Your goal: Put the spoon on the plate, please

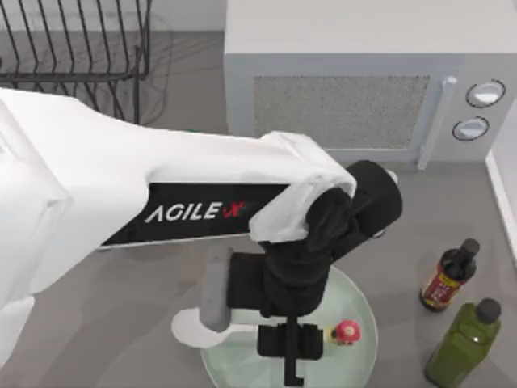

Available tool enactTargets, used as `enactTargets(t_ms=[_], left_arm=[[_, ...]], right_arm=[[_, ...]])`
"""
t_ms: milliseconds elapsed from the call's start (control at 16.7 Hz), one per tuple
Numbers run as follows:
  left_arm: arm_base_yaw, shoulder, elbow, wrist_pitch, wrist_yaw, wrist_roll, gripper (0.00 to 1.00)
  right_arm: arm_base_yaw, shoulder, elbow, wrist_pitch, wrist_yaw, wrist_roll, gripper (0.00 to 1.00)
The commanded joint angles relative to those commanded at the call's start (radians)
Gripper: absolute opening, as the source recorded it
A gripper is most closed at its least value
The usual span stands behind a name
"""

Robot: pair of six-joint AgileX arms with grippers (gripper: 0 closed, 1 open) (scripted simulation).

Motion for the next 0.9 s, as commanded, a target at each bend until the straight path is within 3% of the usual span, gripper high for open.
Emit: enactTargets(t_ms=[540,900], left_arm=[[0.0,0.0,0.0,0.0,0.0,0.0,0.98],[0.0,0.0,0.0,0.0,0.0,0.0,1.0]], right_arm=[[0.0,0.0,0.0,0.0,0.0,0.0,1.0],[0.0,0.0,0.0,0.0,0.0,0.0,1.0]])
